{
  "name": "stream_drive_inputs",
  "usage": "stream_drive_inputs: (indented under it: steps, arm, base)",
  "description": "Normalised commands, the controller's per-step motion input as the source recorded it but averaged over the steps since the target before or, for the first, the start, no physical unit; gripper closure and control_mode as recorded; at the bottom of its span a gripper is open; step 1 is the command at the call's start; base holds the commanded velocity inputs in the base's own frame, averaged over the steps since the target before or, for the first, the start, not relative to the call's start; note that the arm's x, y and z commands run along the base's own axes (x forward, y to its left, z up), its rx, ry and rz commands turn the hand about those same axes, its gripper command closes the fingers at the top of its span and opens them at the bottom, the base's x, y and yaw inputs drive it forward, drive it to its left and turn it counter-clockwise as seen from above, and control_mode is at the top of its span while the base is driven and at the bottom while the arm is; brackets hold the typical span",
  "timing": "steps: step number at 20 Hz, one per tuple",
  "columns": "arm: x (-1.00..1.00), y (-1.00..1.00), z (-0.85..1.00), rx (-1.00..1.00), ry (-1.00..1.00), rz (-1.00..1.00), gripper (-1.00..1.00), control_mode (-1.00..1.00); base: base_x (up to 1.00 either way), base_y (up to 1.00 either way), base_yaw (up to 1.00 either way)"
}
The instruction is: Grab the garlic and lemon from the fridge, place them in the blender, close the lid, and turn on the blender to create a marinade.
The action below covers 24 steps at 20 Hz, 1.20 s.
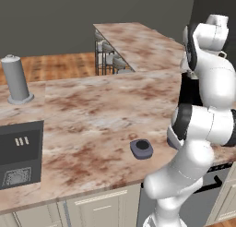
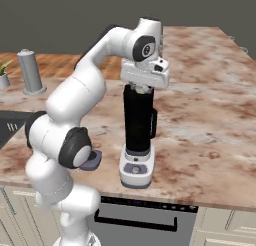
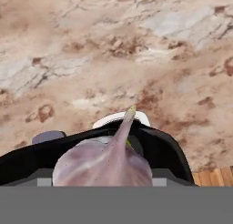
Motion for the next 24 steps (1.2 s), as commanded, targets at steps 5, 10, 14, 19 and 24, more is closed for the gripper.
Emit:
stream_drive_inputs:
  steps: [5,10,14,19,24]
  arm:
    - [-0.06,-0.08,-0.34,0.00,-0.05,0.01,1.00,-1.00]
    - [-0.79,0.24,-0.99,-0.05,-0.01,0.02,1.00,-1.00]
    - [-0.38,0.28,-0.88,-0.08,0.00,0.01,1.00,-1.00]
    - [-0.27,0.06,-0.22,-0.03,-0.07,0.00,-1.00,-1.00]
    - [-0.06,0.00,0.04,0.00,-0.09,0.00,-1.00,-1.00]
  base:
    - [0.00,0.00,0.00]
    - [0.00,0.00,0.00]
    - [0.00,0.00,0.00]
    - [0.00,0.00,0.00]
    - [0.00,0.00,0.00]
